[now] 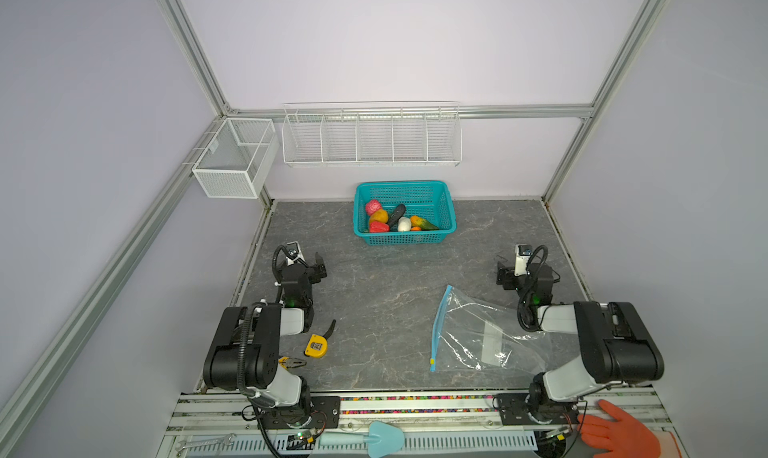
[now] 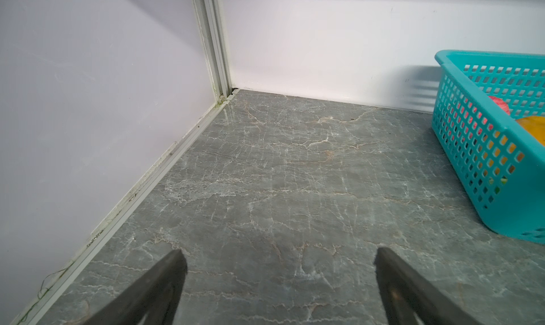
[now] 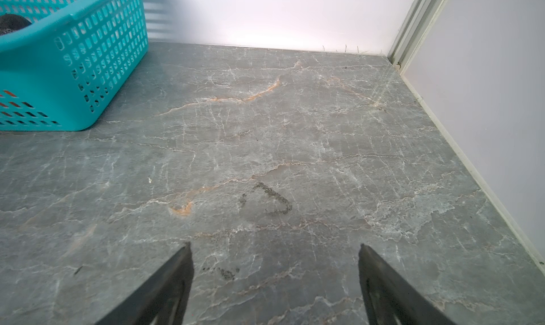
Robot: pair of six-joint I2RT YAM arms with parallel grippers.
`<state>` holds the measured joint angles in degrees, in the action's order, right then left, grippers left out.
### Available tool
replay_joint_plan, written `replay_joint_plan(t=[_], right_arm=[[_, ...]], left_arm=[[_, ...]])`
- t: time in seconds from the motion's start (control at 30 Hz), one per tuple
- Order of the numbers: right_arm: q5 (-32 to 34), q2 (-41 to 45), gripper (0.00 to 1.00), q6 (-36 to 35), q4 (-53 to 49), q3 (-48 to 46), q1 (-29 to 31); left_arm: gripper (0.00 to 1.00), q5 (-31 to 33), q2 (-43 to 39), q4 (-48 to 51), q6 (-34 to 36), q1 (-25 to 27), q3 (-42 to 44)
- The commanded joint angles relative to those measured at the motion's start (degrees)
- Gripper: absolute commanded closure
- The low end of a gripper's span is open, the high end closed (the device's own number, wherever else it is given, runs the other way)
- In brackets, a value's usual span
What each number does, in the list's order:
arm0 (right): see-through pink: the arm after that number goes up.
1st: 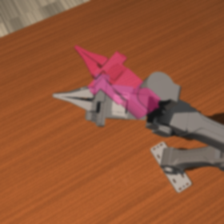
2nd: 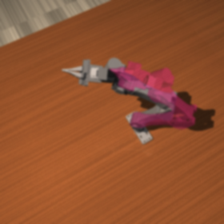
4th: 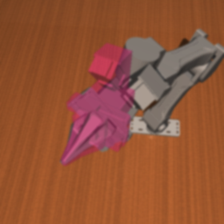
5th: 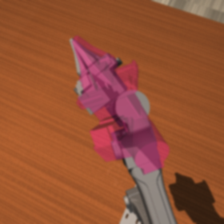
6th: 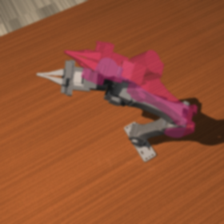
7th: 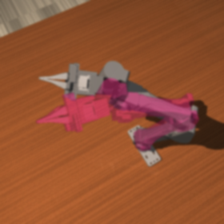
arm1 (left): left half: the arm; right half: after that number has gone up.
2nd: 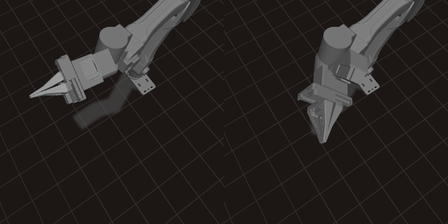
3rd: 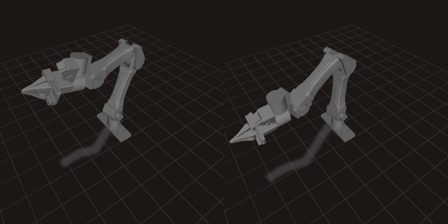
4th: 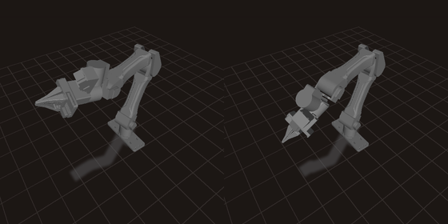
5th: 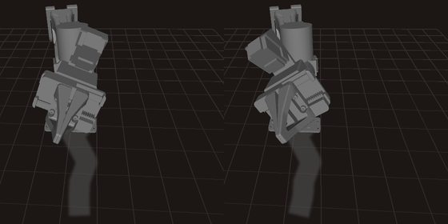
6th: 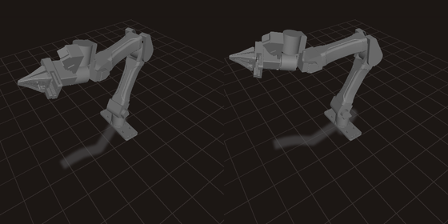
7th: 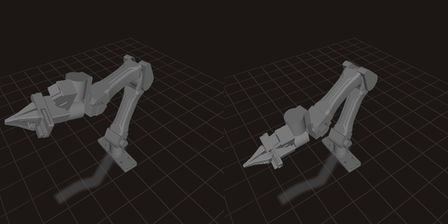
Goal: Place the food in the zip-top bag and seal the zipper
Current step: 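Raise both arms from the rest pose toward the teal basket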
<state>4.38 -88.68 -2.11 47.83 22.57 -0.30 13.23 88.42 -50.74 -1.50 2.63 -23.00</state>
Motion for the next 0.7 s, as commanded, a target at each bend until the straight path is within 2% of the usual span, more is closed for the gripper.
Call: replay_joint_plan(t=[0.0,0.27,0.33,0.43,0.53,0.57,0.63,0.67], right_arm=[[-0.91,0.97,0.12,0.42,0.15,0.37,-0.30],[-0.95,1.15,0.12,0.40,0.46,0.18,-0.24],[3.49,1.74,0.12,1.18,0.81,-0.03,0.25],[9.16,7.21,0.12,2.26,-6.88,1.65,1.00],[18.76,11.83,0.12,-0.41,-16.44,6.14,6.34],[22.12,13.21,0.12,0.93,-19.26,7.76,8.52],[19.31,15.83,0.12,5.55,-25.18,10.28,9.90],[17.51,16.90,0.12,9.13,-28.37,11.57,10.29]], left_arm=[[0.00,-0.14,0.35,-1.30,-0.44,-0.26,0.52],[0.00,-0.24,0.37,-1.29,-0.25,-0.18,0.59],[0.00,0.12,0.10,-1.88,0.31,0.19,0.86],[0.01,7.29,-3.94,3.72,0.24,2.44,-0.56],[0.00,14.83,-7.92,12.48,0.39,4.77,-4.10],[0.00,17.67,-9.67,15.41,0.40,5.90,-5.51],[0.00,22.11,-12.66,23.63,-3.68,7.44,-8.60],[0.00,22.15,-13.99,28.63,-7.19,7.64,-10.29]])
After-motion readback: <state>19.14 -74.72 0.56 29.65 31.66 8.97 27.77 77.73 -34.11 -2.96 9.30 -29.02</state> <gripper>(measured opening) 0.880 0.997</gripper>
